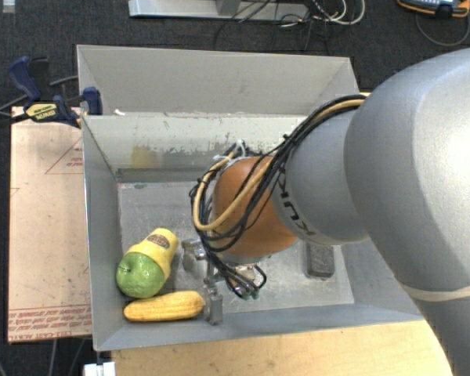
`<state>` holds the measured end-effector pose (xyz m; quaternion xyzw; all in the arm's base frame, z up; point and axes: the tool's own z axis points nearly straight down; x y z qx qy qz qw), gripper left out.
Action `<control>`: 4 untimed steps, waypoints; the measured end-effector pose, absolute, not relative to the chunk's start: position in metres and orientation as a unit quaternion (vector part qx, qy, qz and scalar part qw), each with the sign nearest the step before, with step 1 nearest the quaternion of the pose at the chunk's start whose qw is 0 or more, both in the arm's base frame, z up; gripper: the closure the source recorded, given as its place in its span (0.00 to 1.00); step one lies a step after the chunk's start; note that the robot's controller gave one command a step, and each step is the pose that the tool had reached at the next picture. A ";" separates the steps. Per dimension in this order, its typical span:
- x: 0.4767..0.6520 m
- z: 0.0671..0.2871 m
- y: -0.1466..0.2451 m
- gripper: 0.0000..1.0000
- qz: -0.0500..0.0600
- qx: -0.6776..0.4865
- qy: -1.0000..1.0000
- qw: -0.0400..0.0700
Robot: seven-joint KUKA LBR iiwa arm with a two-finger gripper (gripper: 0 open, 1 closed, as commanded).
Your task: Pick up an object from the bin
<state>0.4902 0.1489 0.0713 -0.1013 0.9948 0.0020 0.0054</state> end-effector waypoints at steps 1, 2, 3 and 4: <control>0.493 0.071 0.188 0.00 0.000 -0.173 0.985 0.004; 0.492 0.071 0.205 0.00 -0.001 -0.150 0.989 0.006; 0.486 0.072 0.201 1.00 0.001 -0.220 0.976 0.010; 0.483 0.070 0.201 1.00 0.000 -0.220 0.976 0.006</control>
Offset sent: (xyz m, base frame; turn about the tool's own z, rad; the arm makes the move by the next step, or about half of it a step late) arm -0.0028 0.0690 -0.0013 -0.0665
